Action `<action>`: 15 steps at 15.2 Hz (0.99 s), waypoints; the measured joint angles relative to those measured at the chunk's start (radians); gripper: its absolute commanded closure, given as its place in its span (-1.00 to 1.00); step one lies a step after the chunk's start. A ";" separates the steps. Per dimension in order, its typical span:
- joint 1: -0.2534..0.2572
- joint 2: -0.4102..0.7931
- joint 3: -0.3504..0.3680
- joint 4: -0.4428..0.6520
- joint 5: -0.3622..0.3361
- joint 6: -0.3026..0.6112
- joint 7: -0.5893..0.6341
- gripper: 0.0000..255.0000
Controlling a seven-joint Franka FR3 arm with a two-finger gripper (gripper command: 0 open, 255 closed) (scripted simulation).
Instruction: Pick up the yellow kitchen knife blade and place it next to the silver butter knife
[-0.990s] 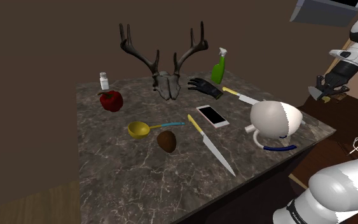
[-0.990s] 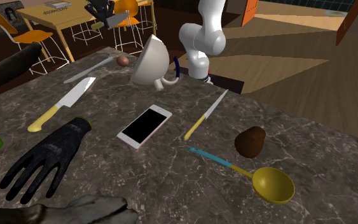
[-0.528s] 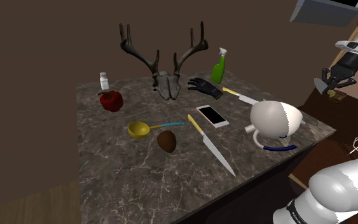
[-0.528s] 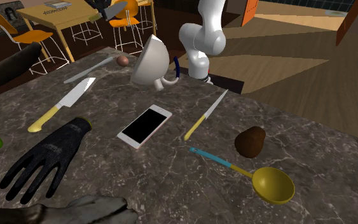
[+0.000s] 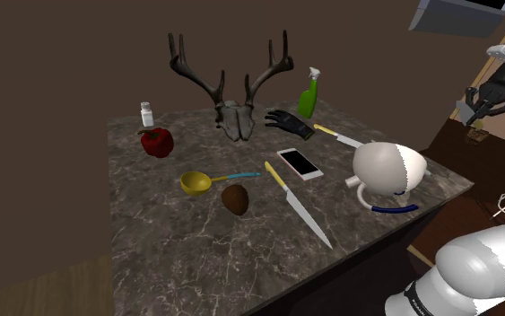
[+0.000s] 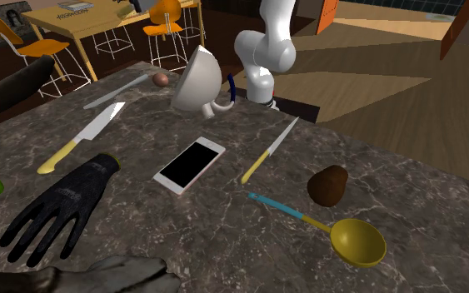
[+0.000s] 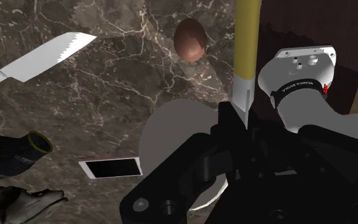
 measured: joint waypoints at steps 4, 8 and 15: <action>-0.032 -0.079 0.003 -0.076 -0.048 0.007 -0.015 1.00; -0.040 -0.096 0.001 -0.139 -0.060 0.054 -0.020 1.00; -0.051 -0.113 -0.007 -0.246 -0.074 0.146 -0.029 1.00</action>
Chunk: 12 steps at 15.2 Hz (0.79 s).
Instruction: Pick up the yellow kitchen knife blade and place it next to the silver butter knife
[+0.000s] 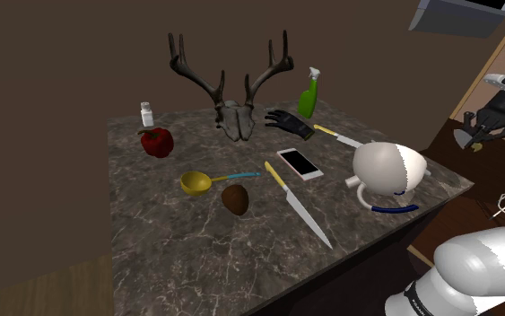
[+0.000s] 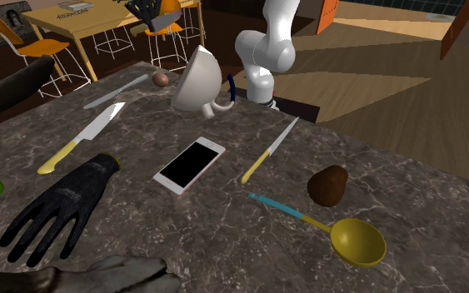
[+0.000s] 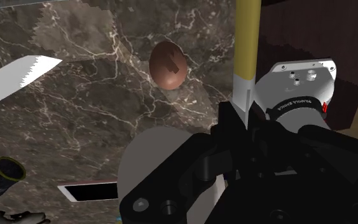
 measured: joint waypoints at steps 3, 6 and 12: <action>-0.005 -0.008 -0.002 -0.044 -0.006 0.037 -0.002 1.00; -0.008 -0.009 -0.010 -0.086 -0.011 0.077 -0.009 1.00; -0.011 -0.002 -0.027 -0.160 -0.017 0.156 -0.023 1.00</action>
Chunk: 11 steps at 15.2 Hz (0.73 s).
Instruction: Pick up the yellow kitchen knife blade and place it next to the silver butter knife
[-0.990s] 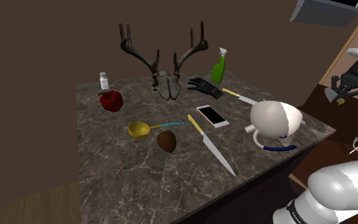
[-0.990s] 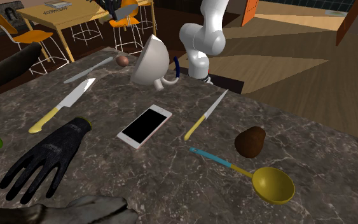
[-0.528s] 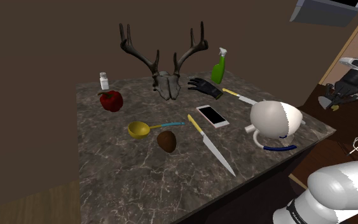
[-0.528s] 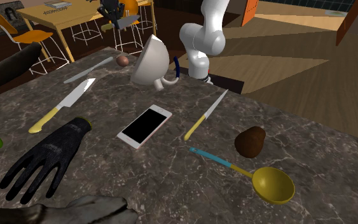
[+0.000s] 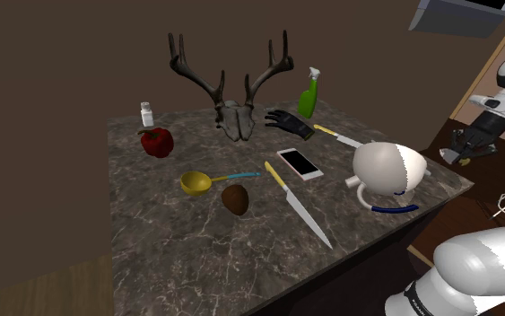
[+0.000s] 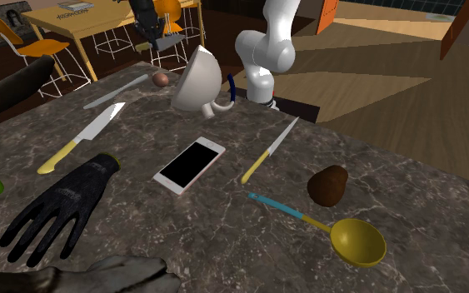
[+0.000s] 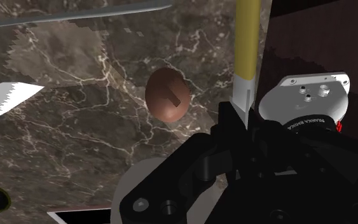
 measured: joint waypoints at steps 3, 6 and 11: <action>-0.002 0.003 -0.008 -0.036 -0.003 0.038 -0.006 1.00; -0.003 0.005 -0.014 -0.070 -0.006 0.074 -0.011 1.00; -0.002 0.022 -0.033 -0.113 -0.006 0.131 -0.028 1.00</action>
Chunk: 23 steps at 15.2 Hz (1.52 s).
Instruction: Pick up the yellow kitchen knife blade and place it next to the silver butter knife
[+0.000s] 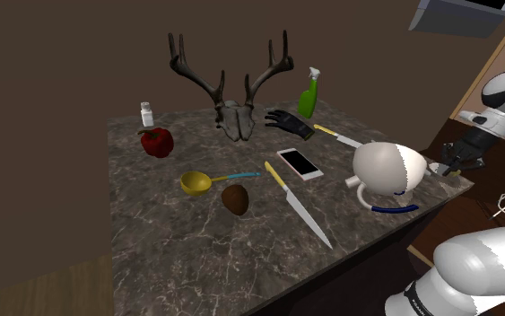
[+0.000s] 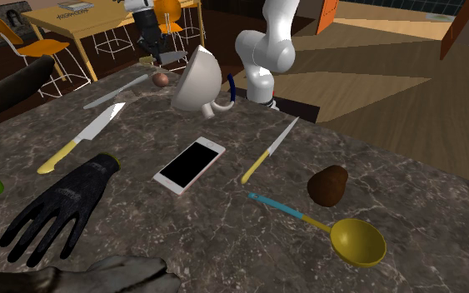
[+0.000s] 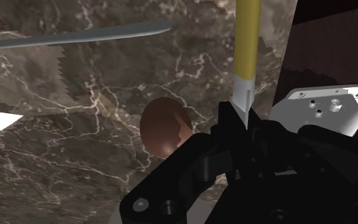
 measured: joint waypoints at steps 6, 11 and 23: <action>-0.001 0.000 -0.001 -0.004 -0.001 0.004 -0.001 -1.00; -0.001 0.000 -0.001 -0.004 -0.001 0.004 -0.001 -1.00; 0.006 0.009 0.001 0.129 0.008 -0.120 -0.006 -1.00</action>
